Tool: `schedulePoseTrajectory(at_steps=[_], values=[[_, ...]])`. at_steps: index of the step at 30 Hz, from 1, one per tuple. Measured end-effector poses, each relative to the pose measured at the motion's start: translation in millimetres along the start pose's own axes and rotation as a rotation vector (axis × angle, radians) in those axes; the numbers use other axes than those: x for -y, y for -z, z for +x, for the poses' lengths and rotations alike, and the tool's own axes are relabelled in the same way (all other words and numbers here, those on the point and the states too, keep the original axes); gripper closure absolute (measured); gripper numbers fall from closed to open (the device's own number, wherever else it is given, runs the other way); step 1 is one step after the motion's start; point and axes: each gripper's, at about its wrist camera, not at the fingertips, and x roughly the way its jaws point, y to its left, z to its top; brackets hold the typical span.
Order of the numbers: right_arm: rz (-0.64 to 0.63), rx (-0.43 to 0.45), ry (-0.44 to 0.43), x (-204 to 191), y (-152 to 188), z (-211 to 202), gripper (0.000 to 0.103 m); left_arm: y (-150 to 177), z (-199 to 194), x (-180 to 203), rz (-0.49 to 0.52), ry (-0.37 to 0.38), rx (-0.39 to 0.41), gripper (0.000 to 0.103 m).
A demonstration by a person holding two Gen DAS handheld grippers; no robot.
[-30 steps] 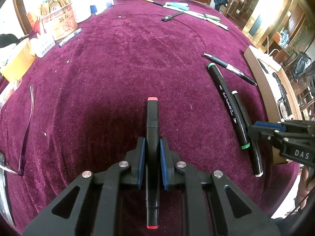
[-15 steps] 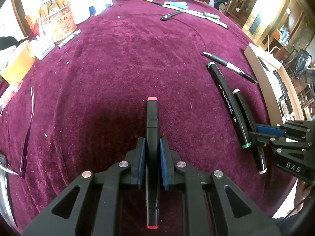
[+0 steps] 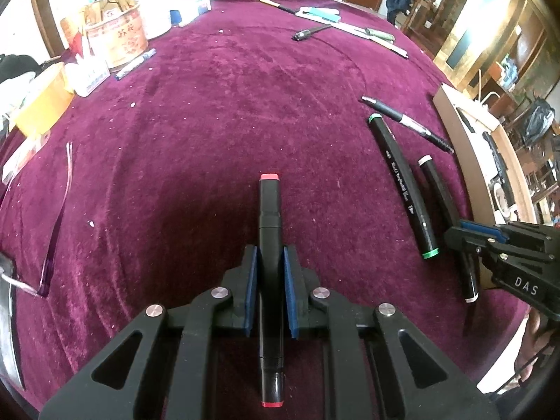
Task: Organize rigid objects
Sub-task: 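Lift the held markers with both grippers, then carry both markers over the tray and lower them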
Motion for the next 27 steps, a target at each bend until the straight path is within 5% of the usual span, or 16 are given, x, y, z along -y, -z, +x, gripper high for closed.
schedulePoseTrajectory(at_steps=[14, 27], values=[[0.043, 0.088, -0.154, 23, 7, -41, 0.090, -7, -35, 36, 0.014, 0.049, 0.040, 0.091], [0.224, 0.181, -0.157, 92, 21, -80, 0.090, -38, -53, 124, 0.157, 0.155, 0.055, 0.091]])
